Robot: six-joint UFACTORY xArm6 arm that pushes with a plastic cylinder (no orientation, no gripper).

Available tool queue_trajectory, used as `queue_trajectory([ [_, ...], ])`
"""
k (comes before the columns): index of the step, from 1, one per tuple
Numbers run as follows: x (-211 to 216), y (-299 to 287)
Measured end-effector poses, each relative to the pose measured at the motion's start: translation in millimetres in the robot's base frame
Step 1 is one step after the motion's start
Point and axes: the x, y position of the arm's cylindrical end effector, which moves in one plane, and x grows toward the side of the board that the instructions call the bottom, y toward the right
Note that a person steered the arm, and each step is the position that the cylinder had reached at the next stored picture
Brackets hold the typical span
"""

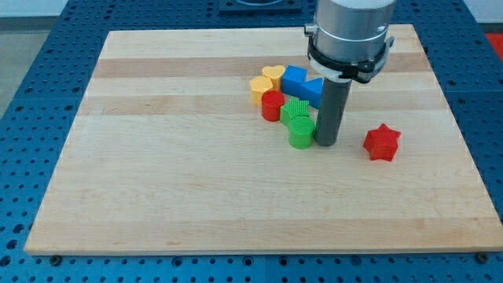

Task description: Move the red star to the left of the green circle

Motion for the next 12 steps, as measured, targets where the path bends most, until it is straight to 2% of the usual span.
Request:
queue_trajectory([
  [6,-24.3,97.9],
  [12,58.7,87.9],
])
